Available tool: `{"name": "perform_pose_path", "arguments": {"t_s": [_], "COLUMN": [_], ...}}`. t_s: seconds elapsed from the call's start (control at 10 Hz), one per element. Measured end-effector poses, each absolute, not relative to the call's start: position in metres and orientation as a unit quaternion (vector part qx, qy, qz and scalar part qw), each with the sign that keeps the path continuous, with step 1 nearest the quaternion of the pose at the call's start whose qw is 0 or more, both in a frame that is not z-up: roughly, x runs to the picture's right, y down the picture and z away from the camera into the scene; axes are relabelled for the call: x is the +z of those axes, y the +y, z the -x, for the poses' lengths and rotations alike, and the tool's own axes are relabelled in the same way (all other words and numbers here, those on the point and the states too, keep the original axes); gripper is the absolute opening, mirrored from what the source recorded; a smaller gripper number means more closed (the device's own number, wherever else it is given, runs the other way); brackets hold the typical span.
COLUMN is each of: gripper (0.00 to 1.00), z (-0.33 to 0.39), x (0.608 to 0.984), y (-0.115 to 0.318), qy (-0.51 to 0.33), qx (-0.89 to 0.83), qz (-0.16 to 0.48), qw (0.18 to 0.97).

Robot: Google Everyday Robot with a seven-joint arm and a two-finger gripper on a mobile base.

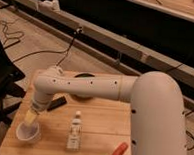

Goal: Place the ceramic cup in the ceramic bowl

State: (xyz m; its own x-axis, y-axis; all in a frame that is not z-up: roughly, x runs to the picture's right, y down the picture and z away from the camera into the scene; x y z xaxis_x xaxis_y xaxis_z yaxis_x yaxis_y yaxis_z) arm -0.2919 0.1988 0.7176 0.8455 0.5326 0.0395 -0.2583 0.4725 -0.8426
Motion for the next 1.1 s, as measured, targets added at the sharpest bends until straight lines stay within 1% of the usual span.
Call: {"name": "perform_pose_path", "arguments": {"t_s": [0.2,0.3,0.5,0.6,0.7,0.8,0.9,1.0,1.1], "gripper": [0.71,0.65,0.45,0.36,0.23,0.16,0.05,0.01,0.00], "z": [0.304,0.309,0.308,0.304,0.296,0.292,0.283,0.273,0.265], "x": [0.718,0.718,0.723,0.727,0.731,0.733,0.737,0.740,0.742], "y": [0.220,0.235,0.252,0.253,0.252,0.248,0.242,0.234,0.225], "qy": [-0.162,-0.167,-0.166,-0.165,-0.163,-0.162,-0.156,-0.149,-0.144], "qx": [0.239,0.240,0.244,0.247,0.253,0.257,0.267,0.277,0.286], "qz": [0.482,0.497,0.511,0.511,0.507,0.503,0.495,0.487,0.480], "qw": [0.827,0.817,0.807,0.806,0.808,0.809,0.812,0.815,0.817]}}
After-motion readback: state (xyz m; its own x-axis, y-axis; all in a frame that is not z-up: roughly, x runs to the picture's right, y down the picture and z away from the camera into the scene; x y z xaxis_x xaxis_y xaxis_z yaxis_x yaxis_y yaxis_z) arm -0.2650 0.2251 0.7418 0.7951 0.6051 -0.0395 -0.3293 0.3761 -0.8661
